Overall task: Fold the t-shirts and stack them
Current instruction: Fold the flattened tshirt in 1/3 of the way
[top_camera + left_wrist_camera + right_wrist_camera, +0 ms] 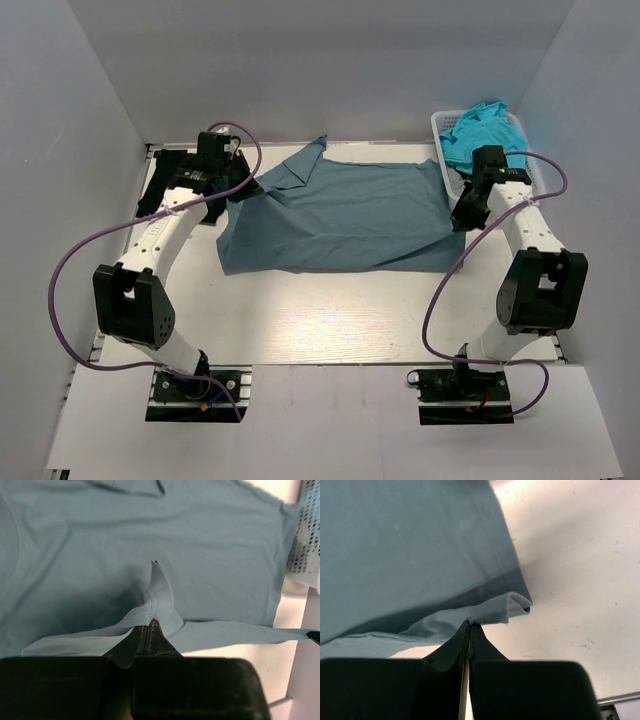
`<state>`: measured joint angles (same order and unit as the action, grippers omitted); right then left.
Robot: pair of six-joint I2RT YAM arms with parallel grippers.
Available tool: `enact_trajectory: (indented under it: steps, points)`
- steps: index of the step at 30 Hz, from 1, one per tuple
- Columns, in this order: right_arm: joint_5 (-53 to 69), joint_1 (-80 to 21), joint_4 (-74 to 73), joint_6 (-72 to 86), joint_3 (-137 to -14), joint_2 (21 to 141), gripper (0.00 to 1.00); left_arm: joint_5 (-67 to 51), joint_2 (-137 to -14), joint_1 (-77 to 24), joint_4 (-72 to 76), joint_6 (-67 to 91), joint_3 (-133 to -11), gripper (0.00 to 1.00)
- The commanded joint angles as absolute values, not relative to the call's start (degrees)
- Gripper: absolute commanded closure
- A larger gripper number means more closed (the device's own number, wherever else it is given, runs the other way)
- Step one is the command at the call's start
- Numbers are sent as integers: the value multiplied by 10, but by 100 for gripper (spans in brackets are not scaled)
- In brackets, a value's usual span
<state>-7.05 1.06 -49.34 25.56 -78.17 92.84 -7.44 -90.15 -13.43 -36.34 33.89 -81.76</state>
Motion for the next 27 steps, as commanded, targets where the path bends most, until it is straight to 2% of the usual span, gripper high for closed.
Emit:
enact_trajectory:
  steps: [1,11,14,16,17,18,20,21,22,26,27]
  points:
    - [-48,10,-491,230,-819,950,100,-67,-904,-126,-290,315,-837,100]
    - [-42,1,-477,213,-872,1002,100,-61,-1011,-114,-257,261,-912,100]
    - [-49,2,-476,215,-888,1027,90,-90,-1064,-114,-271,237,-950,100]
    - [-62,2,-475,219,-895,1037,77,-91,-1095,-109,-313,231,-995,100]
    - [-68,1,-476,219,-908,1041,67,-84,-1126,-109,-327,231,-1011,86]
    - [-71,1,-477,221,-912,1042,46,-77,-1140,-109,-345,231,-1050,72]
    - [-67,-17,-486,221,-923,1040,29,-57,-1164,-104,-408,231,-1091,48]
    - [-71,-18,-486,220,-920,1038,11,-51,-1170,-104,-428,231,-1115,27]
    - [-72,-20,-484,221,-911,1018,11,-40,-1170,-104,-445,231,-1115,0]
    - [-61,-19,-475,230,-843,959,9,-34,-1090,-104,-440,242,-1024,0]
    - [-55,-18,-470,235,-792,936,9,-34,-1065,-104,-431,247,-956,0]
